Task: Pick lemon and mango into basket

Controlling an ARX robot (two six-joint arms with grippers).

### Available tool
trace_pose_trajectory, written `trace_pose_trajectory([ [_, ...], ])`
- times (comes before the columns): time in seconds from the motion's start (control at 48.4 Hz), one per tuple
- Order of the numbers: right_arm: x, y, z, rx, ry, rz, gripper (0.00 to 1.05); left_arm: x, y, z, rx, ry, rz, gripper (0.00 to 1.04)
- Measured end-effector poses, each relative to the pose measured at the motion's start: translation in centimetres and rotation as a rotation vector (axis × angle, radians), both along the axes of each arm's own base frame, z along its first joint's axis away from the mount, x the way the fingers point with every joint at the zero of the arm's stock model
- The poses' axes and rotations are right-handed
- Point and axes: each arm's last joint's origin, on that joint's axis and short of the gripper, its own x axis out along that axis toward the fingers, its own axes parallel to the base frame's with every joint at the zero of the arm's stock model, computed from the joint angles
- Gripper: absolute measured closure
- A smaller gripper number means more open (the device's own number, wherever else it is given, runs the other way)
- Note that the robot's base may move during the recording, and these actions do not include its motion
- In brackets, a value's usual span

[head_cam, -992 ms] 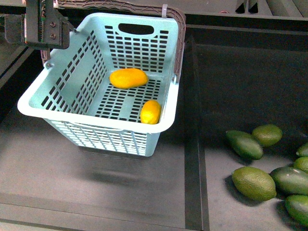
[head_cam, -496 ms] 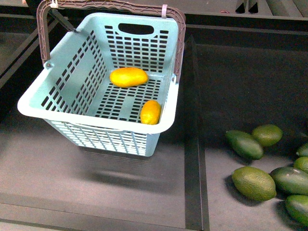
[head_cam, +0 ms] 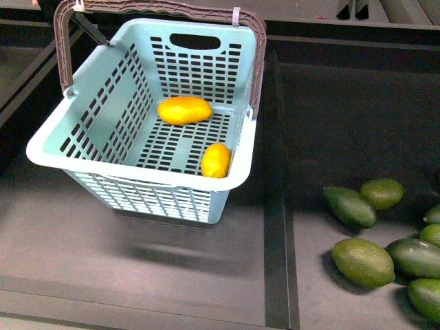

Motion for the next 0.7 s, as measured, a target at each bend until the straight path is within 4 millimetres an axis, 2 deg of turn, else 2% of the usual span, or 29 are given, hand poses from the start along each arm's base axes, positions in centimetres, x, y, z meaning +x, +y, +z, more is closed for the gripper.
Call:
trace_pose_trajectory([
  [0.165, 0.0, 0.0, 0.0, 0.000, 0.000, 0.000, 0.09, -1.4, 1.2, 0.0, 0.002, 0.002, 0.002, 1.01],
  [0.703, 0.0, 0.0, 0.0, 0.000, 0.000, 0.000, 0.09, -4.3, 1.2, 0.6, 0.003, -0.018, -0.003, 1.01],
])
